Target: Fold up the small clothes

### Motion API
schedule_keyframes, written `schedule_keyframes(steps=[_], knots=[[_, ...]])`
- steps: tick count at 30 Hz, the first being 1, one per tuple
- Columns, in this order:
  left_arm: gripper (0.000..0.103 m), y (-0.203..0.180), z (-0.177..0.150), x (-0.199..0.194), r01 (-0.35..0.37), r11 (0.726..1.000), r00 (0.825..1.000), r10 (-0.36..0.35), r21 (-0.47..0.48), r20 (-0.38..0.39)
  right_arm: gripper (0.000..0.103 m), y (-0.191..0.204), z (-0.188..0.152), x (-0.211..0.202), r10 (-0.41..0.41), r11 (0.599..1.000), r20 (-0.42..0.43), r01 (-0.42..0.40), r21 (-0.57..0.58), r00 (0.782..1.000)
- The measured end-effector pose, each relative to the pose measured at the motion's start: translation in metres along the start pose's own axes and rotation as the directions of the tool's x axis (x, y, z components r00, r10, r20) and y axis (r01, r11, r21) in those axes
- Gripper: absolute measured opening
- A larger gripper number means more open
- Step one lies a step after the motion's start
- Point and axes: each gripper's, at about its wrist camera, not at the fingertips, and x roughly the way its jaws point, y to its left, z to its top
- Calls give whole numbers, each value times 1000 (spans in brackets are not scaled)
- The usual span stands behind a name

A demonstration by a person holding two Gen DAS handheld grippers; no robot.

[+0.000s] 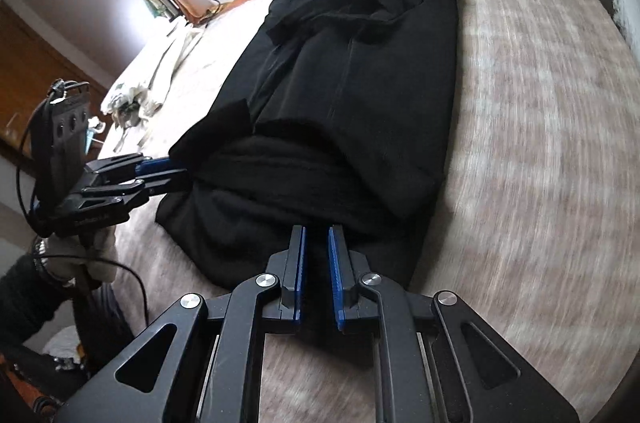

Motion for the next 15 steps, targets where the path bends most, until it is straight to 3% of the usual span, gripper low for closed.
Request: schedule_keyframes(steps=[7,11,15], knots=[[27,21,29,-7,-62,996,993,68,-67,92,12,-23,36,-9,-141,990,127,136,45,982],[27,28,32,-17,-75,995,989,83,-69,122,12,-34,43,-22,-155,987,159,146,69,975],[27,27,25,-23,-36,998,993,42,-49,115,12,-32,35,-34,-116,993,172,108,54,978]])
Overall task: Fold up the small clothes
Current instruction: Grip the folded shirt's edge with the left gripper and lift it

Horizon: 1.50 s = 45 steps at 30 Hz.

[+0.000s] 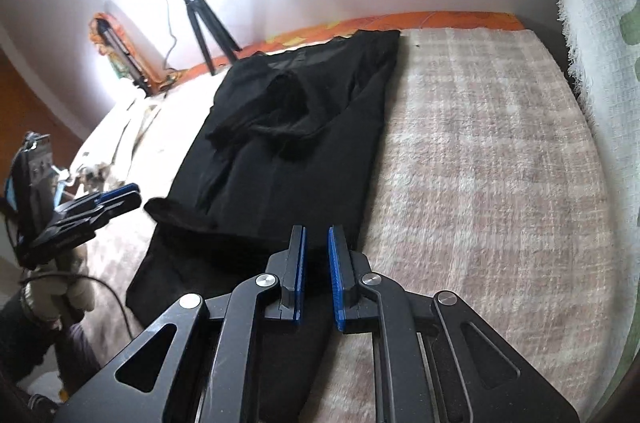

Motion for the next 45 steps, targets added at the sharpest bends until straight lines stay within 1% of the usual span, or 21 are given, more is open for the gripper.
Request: schedule_keyframes(steps=[2,4,6,8,10,13,15,17,18,19,23,25,27,30,32,36,40,45], knots=[[27,-4,-4,-2,24,1000,1000,-24,13,-6,12,5,-6,-1,38,999,-12,-38,-6,999],[27,-12,-6,3,61,998,998,-60,35,-27,12,9,-12,2,71,997,-38,-71,-14,997],[27,-18,-8,11,56,997,997,-54,61,-46,12,15,-16,7,109,993,-62,-111,-29,992],[27,-22,-7,22,60,997,996,-56,55,-72,12,20,-17,13,130,990,-75,-133,-41,989],[27,-20,-5,32,42,998,996,-38,47,-86,12,24,-18,22,126,990,-88,-131,-49,988],[28,-14,4,39,-10,999,997,13,46,-81,12,23,-15,39,69,995,-109,-75,-60,992],[28,-6,16,41,-30,999,997,33,40,-69,12,18,-8,42,69,996,-103,-75,-56,992],[30,3,29,40,-45,998,998,47,35,-50,16,13,4,39,39,998,-83,-43,-50,996],[31,8,36,40,-49,998,998,50,31,-39,22,9,12,37,22,998,-69,-25,-50,997],[31,12,43,40,-53,998,998,54,28,-29,27,4,20,34,22,999,-56,-24,-46,998],[39,31,76,48,-64,998,998,64,13,-5,29,-17,53,31,25,1000,0,-25,2,1000],[39,42,93,56,-59,998,998,59,-11,4,32,-27,71,35,37,999,15,-38,32,999],[43,51,107,65,-56,998,998,57,-36,10,33,-37,91,41,30,998,33,-32,52,999],[48,65,128,79,-32,996,999,34,-80,19,33,-48,113,56,32,996,51,-36,86,998],[52,72,140,89,-12,994,1000,14,-111,15,33,-57,122,65,33,994,58,-39,103,998],[53,84,158,113,-7,986,1000,6,-169,-4,34,-74,140,89,33,990,59,-41,137,998],[51,84,168,131,-16,985,1000,12,-174,-20,34,-82,151,109,20,989,57,-28,146,998],[51,78,182,147,-60,988,998,57,-144,-28,34,-92,168,125,13,988,69,-24,152,998]])
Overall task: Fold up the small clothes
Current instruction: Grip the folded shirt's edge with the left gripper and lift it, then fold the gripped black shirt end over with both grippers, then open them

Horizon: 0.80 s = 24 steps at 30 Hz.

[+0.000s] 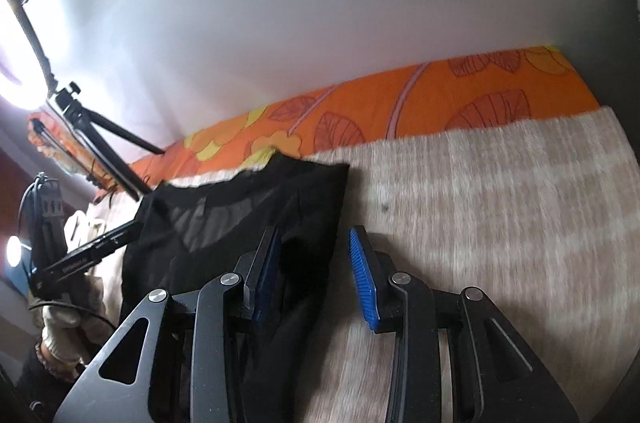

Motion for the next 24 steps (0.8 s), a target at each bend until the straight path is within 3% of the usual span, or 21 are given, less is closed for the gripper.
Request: schedule_keyframes(steps=[5,8,9,12,18,24], knots=[[49,-12,9,10,-35,999,999,35,41,-3,34,3,12,14,9,1000,8,-9,-11,1000],[30,-15,13,15,-65,997,998,65,50,-2,36,9,15,19,9,999,17,-9,-38,1000],[18,-15,13,16,-65,996,998,65,54,1,34,12,16,20,20,999,11,-19,-47,1000],[6,-20,13,16,-44,996,999,44,79,-2,6,18,16,23,24,997,7,-24,-71,1000],[3,-32,9,-7,17,997,999,-19,77,30,3,33,13,0,41,992,60,-34,-125,997],[2,-40,-4,-57,60,994,996,-67,96,67,3,48,3,-46,100,985,100,-84,-149,990]])
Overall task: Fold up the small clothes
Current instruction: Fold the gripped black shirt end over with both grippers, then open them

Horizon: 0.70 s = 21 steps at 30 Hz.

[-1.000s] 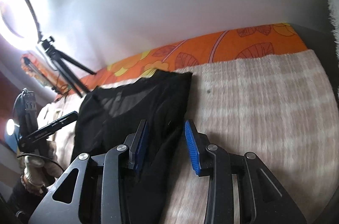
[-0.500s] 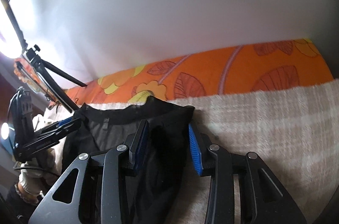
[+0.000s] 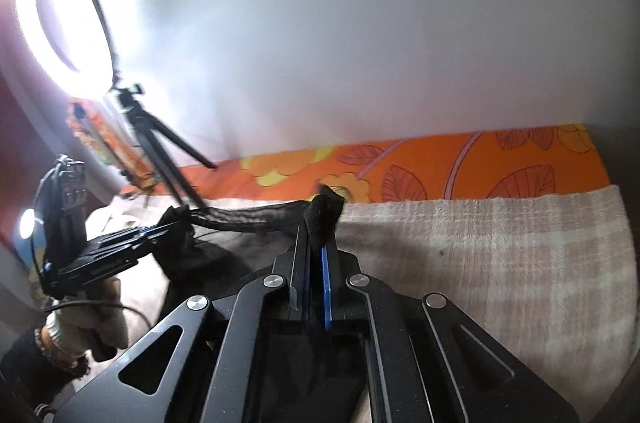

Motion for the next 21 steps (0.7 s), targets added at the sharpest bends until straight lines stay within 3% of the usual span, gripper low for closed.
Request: schedule_keyframes(steps=[11,16,21], knots=[[2,-47,-35,-98,53,996,997,-56,71,43,3,59,-43,-94,26,995,15,-25,-95,1000],[2,-63,-80,-145,57,989,998,-62,135,31,3,85,-84,-132,27,990,5,-26,-141,1000],[3,-75,-135,-164,71,982,997,-68,178,-22,3,95,-142,-150,-1,986,-32,-4,-165,999]])
